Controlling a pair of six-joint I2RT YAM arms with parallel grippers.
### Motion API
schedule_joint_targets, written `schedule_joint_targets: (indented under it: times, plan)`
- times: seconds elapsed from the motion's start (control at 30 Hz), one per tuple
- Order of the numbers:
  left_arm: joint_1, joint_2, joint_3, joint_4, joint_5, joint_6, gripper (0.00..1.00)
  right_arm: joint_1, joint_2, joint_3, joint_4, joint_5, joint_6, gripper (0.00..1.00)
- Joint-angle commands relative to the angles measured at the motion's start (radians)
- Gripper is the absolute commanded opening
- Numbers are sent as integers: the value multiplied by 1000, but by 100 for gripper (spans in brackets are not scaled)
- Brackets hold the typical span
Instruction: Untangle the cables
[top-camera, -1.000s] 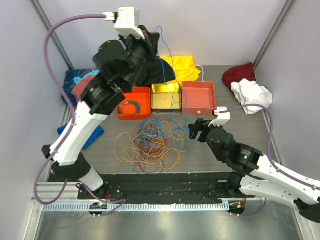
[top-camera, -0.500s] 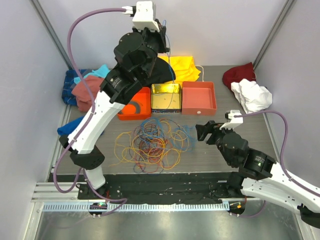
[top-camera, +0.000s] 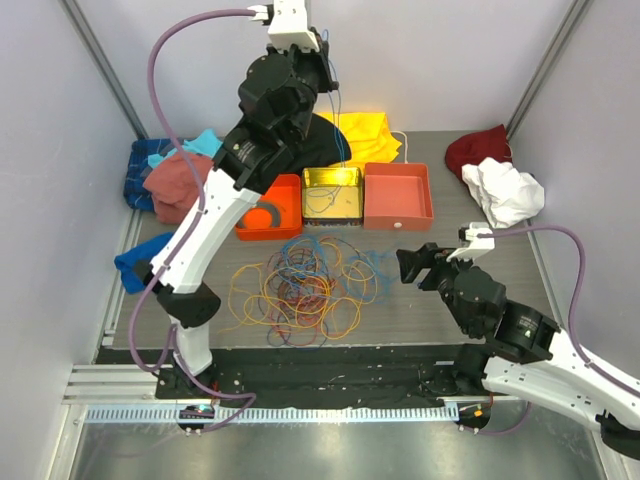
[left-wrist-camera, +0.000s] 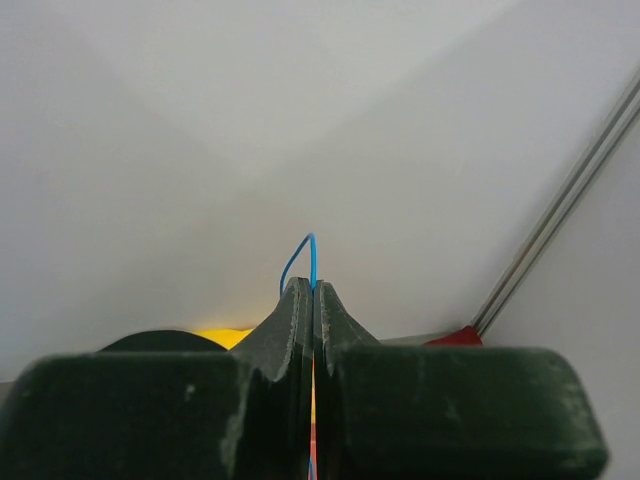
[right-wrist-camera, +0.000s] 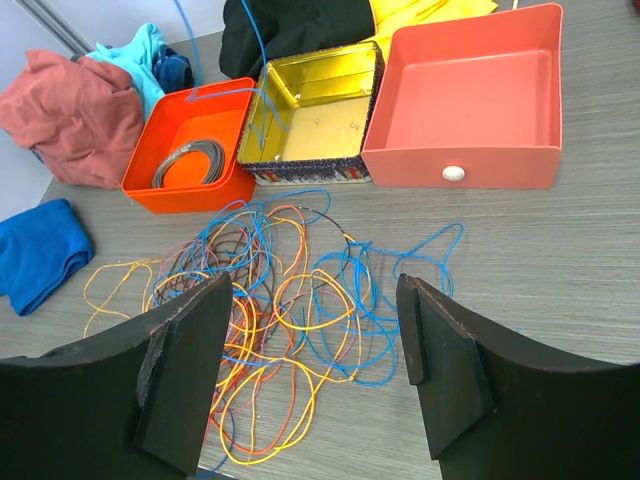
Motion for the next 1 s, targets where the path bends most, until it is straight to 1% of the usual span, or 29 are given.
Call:
schedule_joint_targets:
  times: [0.0,0.23,0.37,0.63,0.73,0.87,0.97]
  plan:
    - [17,11,35,73,9,1,0,1,-29,3,2,23,1,74]
    - [65,60,25,88,9,-18,0,1,-49,-13,-4,30,1,75]
    - [100,91,12,76,21,-61,0,1,-49,-20,-2,32,1,75]
    - [123,106,-158,81,24,-120,0,1,-48,-32,-1,47,-12,75]
    - [123,97,-217,87,35,-143,0,1,-49,-37,-1,53,-13,75]
    - [123,71,-350,116,50,-189,0,-1,-43,-43,2,53,-6,75]
    - [123,65,-399,124,52,-204,0,-1,-42,-49,2,47,-1,75]
